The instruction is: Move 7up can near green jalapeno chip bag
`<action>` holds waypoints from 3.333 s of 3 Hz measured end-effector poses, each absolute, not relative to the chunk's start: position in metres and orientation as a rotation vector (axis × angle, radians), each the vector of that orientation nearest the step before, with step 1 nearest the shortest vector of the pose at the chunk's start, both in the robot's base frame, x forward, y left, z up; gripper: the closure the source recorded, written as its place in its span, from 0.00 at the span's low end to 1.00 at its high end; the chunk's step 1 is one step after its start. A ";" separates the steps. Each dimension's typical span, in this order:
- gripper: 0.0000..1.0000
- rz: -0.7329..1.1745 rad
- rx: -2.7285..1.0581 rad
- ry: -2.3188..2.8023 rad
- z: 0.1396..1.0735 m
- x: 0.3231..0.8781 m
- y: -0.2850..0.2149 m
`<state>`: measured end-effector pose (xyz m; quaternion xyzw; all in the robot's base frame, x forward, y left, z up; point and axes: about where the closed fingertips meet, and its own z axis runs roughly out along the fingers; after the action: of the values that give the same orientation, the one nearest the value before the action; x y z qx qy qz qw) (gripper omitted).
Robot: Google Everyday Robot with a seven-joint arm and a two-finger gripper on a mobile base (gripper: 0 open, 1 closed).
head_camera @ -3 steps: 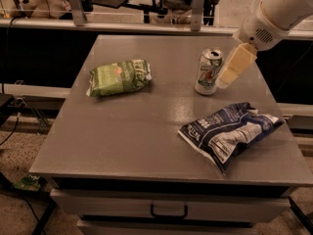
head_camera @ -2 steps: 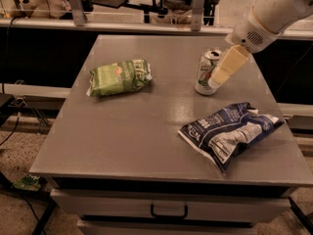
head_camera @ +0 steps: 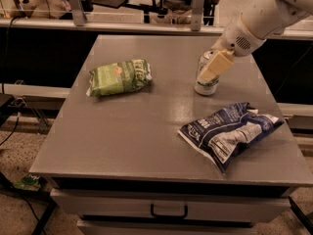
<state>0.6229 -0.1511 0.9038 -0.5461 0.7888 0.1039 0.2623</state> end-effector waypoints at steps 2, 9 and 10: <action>0.95 0.290 -1.534 2.059 0.926 0.635 -0.129; 0.15 0.442 -1.818 1.852 0.912 0.635 -0.016; 0.00 0.445 -1.820 1.851 0.910 0.635 -0.014</action>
Offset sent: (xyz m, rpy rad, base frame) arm 0.0166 0.0239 0.0411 0.0112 -0.0594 0.0765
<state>0.6353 -0.0135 0.9100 -0.6689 0.6803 0.1636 0.2510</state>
